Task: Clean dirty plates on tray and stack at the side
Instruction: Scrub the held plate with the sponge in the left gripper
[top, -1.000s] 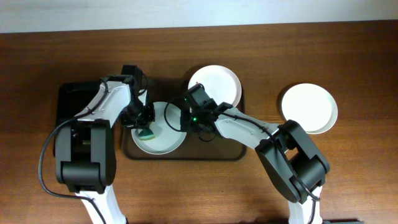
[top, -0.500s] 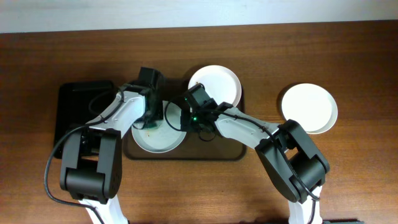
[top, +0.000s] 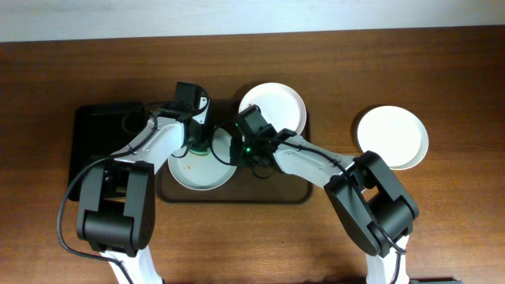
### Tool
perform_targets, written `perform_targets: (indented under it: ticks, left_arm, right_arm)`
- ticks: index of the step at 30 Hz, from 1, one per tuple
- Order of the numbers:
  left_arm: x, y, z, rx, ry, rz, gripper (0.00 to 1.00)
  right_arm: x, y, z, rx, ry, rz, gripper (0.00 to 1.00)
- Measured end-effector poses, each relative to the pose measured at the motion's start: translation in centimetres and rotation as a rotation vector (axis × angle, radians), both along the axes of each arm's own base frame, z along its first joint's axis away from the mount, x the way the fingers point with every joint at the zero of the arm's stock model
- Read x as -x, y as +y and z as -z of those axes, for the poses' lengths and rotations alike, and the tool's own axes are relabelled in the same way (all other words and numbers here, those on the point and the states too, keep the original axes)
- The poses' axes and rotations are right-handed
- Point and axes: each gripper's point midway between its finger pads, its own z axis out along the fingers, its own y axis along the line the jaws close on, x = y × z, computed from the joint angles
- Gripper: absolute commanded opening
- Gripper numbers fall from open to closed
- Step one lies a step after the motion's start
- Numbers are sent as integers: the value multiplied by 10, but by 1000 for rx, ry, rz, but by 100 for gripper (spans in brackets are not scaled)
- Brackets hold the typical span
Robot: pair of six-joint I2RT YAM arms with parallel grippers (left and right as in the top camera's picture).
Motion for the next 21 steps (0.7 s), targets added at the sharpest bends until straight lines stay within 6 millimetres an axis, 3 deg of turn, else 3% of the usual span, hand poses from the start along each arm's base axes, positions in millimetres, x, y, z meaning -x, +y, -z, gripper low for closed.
perform_targets:
  ticks: [4,6,9,12,15,17,21]
  left_arm:
    - [28,31,2,-151,111,-158,1]
    - [47,60,1,-278,157,-298,1]
    - [66,66,2,-313,224,-323,0]
    - [71,51,4,-236,279,-166,1]
    - [68,12,5,-41,281,84,1]
    - [51,-16,2,86,197,203,1]
    - [21,-28,0,114,61,237,1]
  right_arm:
    - [0,-1,0,-3,6,-2,4]
    - [0,-1,0,-5,7,-4,4]
    - [2,1,0,-14,18,-11,4]
    - [3,1,0,-15,19,-12,4]
    - [3,1,0,-15,19,-13,4]
    - [4,0,0,-12,24,-12,4]
    - [4,0,0,-10,25,-12,4]
